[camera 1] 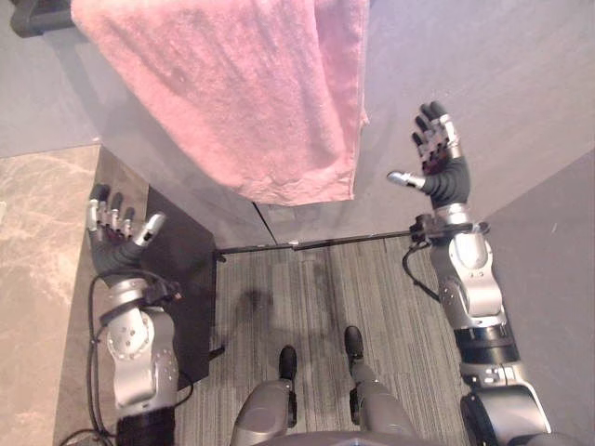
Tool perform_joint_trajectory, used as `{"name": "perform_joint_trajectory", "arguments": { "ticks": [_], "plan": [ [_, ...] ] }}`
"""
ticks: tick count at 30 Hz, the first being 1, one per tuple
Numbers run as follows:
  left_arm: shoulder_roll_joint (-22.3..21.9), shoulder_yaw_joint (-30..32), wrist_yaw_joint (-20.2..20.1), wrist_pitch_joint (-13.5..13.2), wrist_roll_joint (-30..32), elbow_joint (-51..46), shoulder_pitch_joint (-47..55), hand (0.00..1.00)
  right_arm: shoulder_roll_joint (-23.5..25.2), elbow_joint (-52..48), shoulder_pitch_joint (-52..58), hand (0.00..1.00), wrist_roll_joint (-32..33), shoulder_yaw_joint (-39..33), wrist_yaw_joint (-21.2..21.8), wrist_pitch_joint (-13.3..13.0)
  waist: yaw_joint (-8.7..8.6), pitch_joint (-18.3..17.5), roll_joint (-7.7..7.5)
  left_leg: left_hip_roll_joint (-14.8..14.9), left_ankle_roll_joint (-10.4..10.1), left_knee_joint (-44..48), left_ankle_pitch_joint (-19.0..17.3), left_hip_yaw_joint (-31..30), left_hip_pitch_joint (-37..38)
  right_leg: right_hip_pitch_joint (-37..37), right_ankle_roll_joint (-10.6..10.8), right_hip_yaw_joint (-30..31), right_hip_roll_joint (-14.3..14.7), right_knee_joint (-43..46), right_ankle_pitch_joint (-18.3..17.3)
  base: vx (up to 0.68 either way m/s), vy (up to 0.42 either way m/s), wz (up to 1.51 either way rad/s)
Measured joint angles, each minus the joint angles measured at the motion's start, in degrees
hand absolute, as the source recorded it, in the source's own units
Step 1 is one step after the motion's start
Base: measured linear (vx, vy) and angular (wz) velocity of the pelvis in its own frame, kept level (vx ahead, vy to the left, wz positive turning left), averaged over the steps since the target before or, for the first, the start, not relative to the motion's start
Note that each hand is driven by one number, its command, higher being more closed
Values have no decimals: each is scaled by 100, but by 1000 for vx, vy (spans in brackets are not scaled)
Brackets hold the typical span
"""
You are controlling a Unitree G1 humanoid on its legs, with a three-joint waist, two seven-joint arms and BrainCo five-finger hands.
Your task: Organize washtable
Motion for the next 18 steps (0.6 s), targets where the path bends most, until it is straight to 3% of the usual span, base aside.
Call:
{"name": "perform_joint_trajectory", "arguments": {
  "ticks": [7, 18],
  "plan": [
    [-20, -637, -759, -63, -909, -449, 158, 0, 0, -12, 75, 0, 656, 860, 560, -3, -33, -361, 52, -3, 1, -25, 0, 28, 19, 0, 21, -9, -8, 0, -15, 0, 0, 0],
    [37, -1091, -720, -289, -1447, -246, -927, 0, 26, 166, -1030, 0, 1245, 1901, 703, 1, -35, -409, 54, -23, 11, -223, 139, 48, 127, 5, 24, 1, -12, 1, -7, 0, 0, 0]
  ]
}}
